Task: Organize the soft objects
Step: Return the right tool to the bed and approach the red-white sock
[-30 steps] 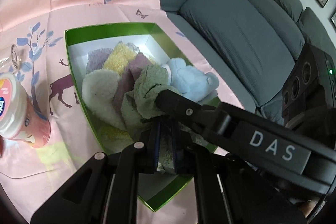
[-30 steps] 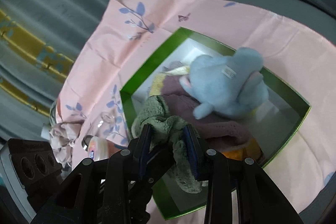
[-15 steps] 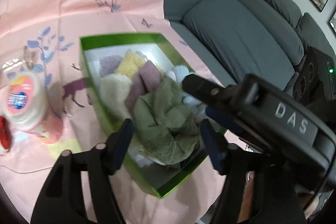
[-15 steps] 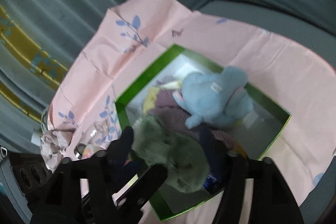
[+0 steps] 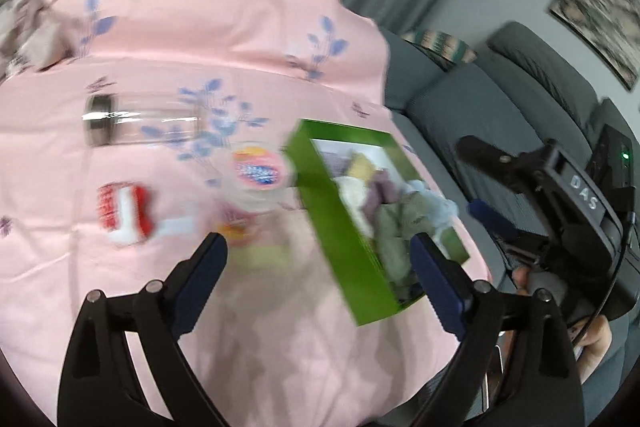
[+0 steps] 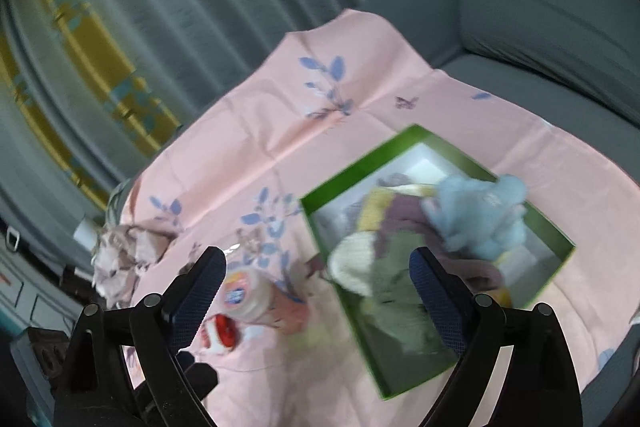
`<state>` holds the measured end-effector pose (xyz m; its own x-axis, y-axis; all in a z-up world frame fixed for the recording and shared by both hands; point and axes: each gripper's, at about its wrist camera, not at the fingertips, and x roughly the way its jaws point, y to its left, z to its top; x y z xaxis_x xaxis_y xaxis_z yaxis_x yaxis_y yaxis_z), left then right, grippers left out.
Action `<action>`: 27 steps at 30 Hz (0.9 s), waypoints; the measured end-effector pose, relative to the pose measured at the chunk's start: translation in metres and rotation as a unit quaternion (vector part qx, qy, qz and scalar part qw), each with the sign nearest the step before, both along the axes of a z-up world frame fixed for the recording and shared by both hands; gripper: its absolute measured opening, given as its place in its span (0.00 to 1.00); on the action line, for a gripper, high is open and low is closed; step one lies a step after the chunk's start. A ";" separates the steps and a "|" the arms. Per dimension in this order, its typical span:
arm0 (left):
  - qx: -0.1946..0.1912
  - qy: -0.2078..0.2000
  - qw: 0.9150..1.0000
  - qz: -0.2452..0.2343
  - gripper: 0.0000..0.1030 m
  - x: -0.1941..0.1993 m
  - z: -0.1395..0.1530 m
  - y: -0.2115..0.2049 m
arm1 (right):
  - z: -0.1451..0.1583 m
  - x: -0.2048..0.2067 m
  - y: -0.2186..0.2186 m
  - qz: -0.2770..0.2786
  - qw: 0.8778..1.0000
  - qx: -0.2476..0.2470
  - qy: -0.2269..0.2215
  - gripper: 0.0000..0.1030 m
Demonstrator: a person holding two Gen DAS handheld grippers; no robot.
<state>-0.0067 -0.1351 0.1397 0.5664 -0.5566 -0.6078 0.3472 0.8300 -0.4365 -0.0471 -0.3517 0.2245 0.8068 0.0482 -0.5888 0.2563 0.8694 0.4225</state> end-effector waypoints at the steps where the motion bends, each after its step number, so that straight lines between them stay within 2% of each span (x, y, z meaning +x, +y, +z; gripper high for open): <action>1: 0.002 -0.001 1.000 0.009 0.93 -0.003 0.000 0.010 | 0.002 0.001 0.008 0.009 1.000 -0.006 -0.003 0.92; 2: 0.008 -0.004 1.000 0.022 1.00 -0.006 0.001 0.024 | 0.004 0.002 0.016 0.019 1.000 -0.012 -0.007 0.93; 8: 0.068 -0.012 0.993 0.091 0.99 -0.012 -0.006 0.084 | 0.013 0.014 0.076 0.093 0.994 -0.049 -0.015 0.95; 12: 0.071 0.007 0.986 0.153 0.99 -0.012 -0.025 0.132 | 0.009 0.023 0.125 0.149 0.986 -0.078 -0.006 0.95; 14: 0.079 0.022 0.982 0.169 0.99 -0.010 -0.037 0.149 | 0.001 0.030 0.153 0.180 0.979 -0.095 0.002 0.95; 17: 0.093 0.045 0.972 0.209 0.99 -0.003 -0.057 0.173 | -0.022 0.044 0.191 0.218 0.969 -0.111 0.024 0.95; 18: 0.102 0.053 0.968 0.223 0.99 0.001 -0.062 0.180 | -0.031 0.050 0.200 0.227 0.966 -0.116 0.037 0.95; 22: 0.119 0.064 0.959 0.248 0.99 0.007 -0.069 0.196 | -0.071 0.078 0.231 0.248 0.953 -0.139 0.101 0.95; 27: 0.112 0.068 0.960 0.249 0.99 0.006 -0.071 0.210 | -0.121 0.110 0.244 0.249 0.945 -0.132 0.167 0.94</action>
<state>-0.0010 0.0748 0.0689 0.6348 -0.0851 -0.7680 -0.1645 0.9562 -0.2420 0.0631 -0.1074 0.1039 0.4902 0.1886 -0.8509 -0.1314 0.9811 0.1417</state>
